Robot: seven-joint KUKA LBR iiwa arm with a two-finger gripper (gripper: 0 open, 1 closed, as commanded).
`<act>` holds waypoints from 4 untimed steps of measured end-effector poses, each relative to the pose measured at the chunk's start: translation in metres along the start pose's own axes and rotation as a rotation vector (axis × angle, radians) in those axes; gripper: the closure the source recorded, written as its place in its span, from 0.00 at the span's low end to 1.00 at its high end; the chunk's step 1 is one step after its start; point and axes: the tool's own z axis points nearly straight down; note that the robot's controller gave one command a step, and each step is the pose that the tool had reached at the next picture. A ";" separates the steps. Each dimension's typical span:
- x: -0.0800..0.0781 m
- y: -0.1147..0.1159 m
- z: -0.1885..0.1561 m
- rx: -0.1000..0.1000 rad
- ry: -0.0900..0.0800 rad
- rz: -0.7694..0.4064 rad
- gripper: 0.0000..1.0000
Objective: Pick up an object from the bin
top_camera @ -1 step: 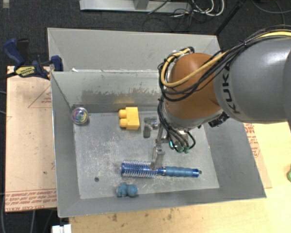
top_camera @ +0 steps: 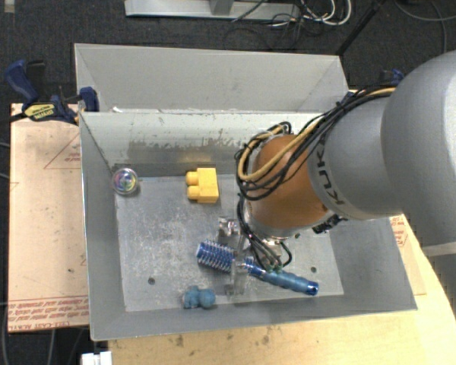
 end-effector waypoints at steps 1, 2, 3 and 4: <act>0.015 -0.002 -0.035 -0.001 -0.008 0.029 0.00; 0.027 -0.006 -0.038 -0.001 -0.006 0.158 0.00; 0.019 0.005 -0.002 -0.001 -0.004 0.231 0.00; 0.019 0.005 -0.002 -0.002 -0.005 0.231 0.00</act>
Offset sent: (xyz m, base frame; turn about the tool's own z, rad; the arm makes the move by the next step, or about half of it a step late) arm -0.0142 -0.0032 0.0343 0.0302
